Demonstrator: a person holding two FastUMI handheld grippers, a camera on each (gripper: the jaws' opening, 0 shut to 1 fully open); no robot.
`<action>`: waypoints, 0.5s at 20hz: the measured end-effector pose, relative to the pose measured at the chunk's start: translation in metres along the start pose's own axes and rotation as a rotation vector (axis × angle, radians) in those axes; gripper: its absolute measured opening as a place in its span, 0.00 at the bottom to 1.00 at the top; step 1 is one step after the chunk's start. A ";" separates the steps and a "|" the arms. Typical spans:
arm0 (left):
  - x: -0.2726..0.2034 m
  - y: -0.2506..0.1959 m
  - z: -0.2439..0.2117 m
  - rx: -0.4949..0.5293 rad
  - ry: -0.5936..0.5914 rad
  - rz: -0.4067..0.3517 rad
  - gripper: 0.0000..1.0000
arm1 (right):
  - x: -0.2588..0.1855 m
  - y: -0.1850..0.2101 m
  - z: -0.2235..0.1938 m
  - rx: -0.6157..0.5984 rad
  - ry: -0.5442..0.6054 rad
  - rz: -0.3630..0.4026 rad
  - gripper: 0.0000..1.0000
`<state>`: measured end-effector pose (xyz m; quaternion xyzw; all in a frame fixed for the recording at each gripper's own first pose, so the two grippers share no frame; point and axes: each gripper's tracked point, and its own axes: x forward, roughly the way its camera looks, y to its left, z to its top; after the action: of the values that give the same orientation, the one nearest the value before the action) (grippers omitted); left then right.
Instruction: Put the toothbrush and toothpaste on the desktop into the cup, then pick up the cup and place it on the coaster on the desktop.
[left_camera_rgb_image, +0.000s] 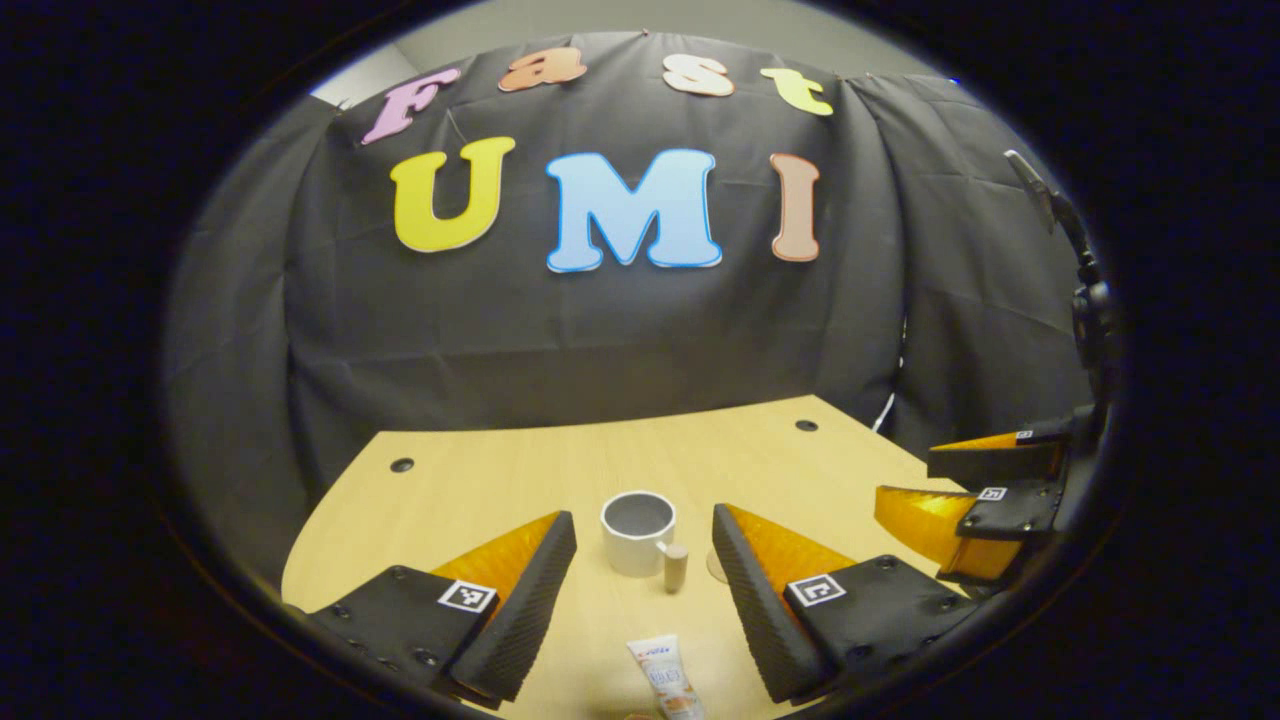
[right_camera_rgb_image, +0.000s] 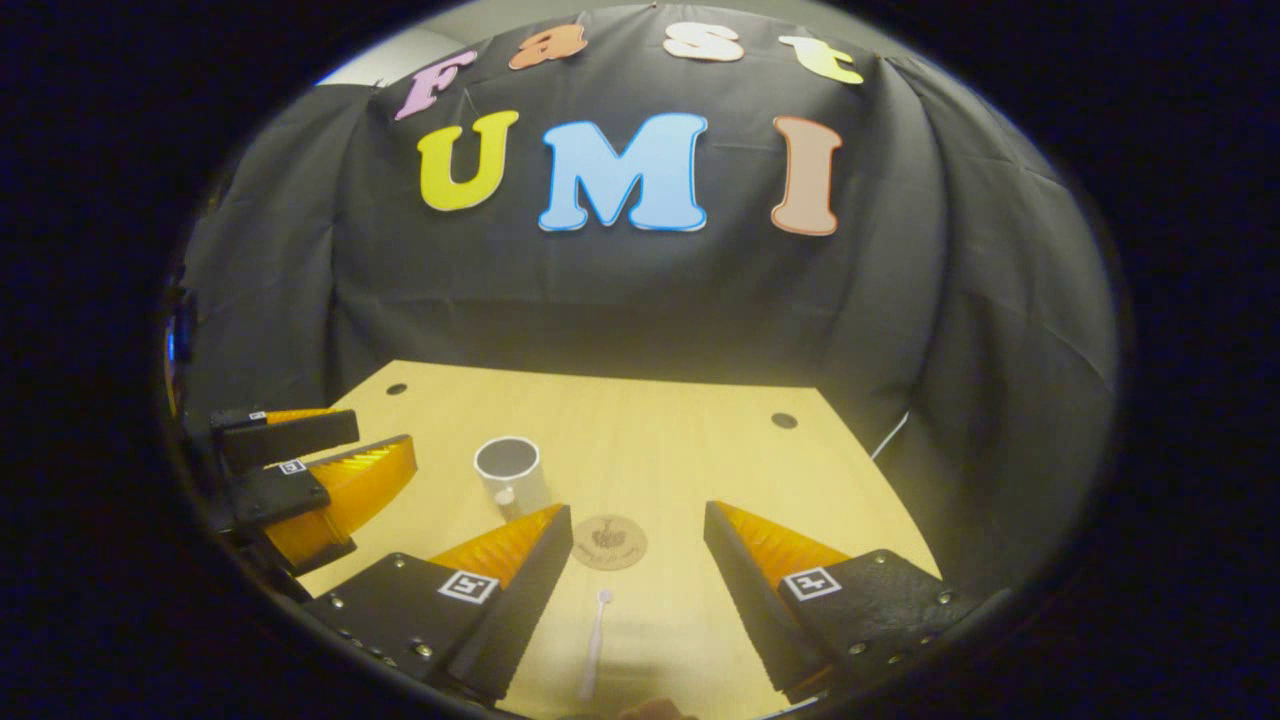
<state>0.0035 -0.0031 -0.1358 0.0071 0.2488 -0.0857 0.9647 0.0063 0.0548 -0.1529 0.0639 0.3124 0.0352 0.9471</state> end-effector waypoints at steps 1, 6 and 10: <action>0.003 -0.002 -0.008 0.007 0.025 -0.002 0.90 | 0.003 0.004 -0.005 -0.001 0.028 0.010 0.88; 0.012 -0.013 -0.058 0.036 0.198 -0.031 0.90 | 0.013 0.012 -0.035 -0.001 0.157 0.042 0.88; 0.019 -0.019 -0.103 0.055 0.342 -0.052 0.90 | 0.018 0.022 -0.061 0.021 0.255 0.071 0.88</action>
<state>-0.0331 -0.0190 -0.2350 0.0417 0.4070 -0.1151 0.9052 -0.0162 0.0844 -0.2086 0.0795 0.4282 0.0731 0.8972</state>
